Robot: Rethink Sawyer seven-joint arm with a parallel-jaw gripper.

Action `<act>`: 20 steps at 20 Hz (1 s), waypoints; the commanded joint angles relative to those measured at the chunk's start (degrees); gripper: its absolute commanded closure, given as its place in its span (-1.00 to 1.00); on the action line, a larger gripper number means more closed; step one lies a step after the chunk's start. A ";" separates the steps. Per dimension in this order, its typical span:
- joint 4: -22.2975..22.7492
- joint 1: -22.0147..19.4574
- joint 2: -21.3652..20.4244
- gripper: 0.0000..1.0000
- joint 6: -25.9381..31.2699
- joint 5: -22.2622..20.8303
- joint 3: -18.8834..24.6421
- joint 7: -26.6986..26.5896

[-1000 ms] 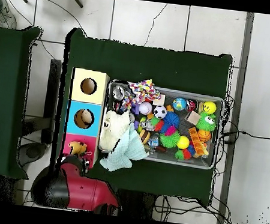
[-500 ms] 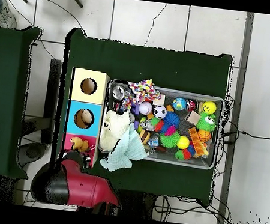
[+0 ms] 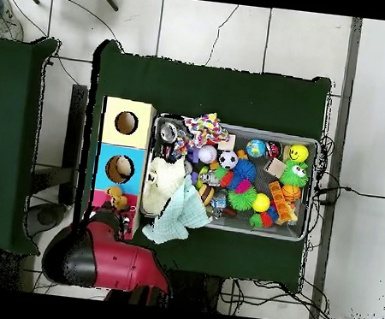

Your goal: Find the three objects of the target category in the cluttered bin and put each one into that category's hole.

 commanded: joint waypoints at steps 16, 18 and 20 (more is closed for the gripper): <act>-4.71 -2.60 2.05 -1.00 6.10 -0.23 2.38 7.39; -4.51 -2.87 1.81 -1.00 6.17 -0.33 2.56 7.28; -4.43 -3.11 1.46 -1.00 6.55 -0.47 2.61 7.04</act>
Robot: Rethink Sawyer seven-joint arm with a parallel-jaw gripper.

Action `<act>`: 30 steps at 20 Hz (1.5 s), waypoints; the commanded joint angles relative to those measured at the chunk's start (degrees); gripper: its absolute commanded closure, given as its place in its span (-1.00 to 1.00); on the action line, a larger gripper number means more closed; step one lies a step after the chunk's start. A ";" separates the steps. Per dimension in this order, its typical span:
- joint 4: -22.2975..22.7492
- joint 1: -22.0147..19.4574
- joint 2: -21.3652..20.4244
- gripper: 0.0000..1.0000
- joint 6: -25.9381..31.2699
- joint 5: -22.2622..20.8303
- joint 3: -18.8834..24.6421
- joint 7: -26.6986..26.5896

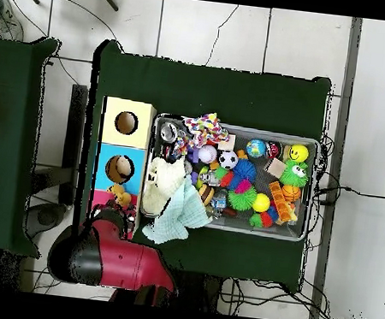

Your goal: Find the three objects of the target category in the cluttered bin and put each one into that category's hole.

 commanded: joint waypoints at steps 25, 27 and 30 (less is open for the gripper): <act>3.67 -4.19 0.07 1.00 -1.90 1.60 9.44 14.53; 3.55 -4.24 0.87 1.00 -2.60 1.38 9.67 14.45; 3.96 -3.96 1.03 1.00 -3.49 1.28 9.93 14.82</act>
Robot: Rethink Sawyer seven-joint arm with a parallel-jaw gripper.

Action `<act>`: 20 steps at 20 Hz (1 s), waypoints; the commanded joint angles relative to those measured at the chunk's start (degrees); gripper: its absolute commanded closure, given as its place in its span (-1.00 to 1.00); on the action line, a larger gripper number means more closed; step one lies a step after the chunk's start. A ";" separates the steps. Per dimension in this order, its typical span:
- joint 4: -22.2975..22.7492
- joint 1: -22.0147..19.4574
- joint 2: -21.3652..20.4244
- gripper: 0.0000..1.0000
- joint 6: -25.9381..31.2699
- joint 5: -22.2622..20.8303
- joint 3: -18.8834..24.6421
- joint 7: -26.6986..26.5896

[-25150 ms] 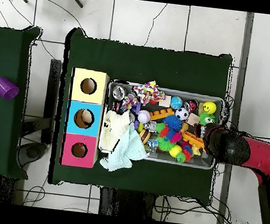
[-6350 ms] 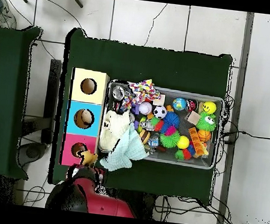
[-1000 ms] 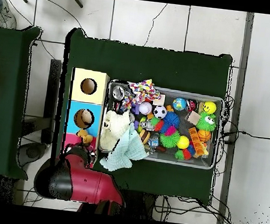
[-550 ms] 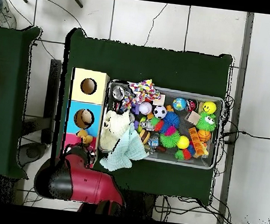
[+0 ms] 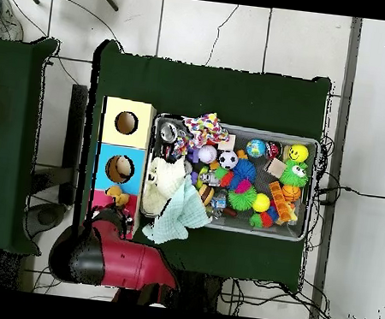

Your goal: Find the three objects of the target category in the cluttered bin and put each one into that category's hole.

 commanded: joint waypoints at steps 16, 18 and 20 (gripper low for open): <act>3.36 -0.05 4.02 1.00 -6.83 0.86 6.05 14.91; 3.68 -0.33 3.93 1.00 -6.81 0.87 6.24 14.90; 4.17 -0.42 3.64 1.00 -6.46 0.80 6.10 14.69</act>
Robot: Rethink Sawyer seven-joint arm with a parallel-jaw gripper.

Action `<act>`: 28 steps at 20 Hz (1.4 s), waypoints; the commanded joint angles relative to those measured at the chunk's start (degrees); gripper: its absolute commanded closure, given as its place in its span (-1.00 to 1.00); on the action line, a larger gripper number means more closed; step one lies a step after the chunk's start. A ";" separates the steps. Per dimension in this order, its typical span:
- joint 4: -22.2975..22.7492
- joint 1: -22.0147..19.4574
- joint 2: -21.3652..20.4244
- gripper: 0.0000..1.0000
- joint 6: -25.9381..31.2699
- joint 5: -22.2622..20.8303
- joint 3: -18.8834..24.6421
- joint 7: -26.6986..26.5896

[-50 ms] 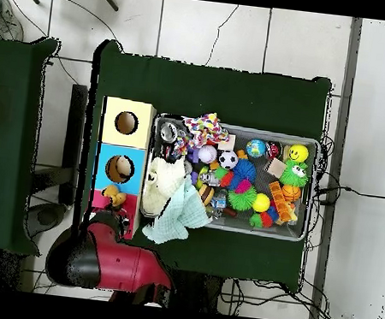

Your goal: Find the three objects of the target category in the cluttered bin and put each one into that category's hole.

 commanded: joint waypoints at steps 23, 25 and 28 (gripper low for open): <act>5.93 0.34 -4.59 1.00 3.13 1.88 2.08 12.82; 5.87 0.52 -4.41 1.00 2.97 1.96 1.89 12.74; 6.01 0.74 -4.25 1.00 2.65 2.11 1.86 12.88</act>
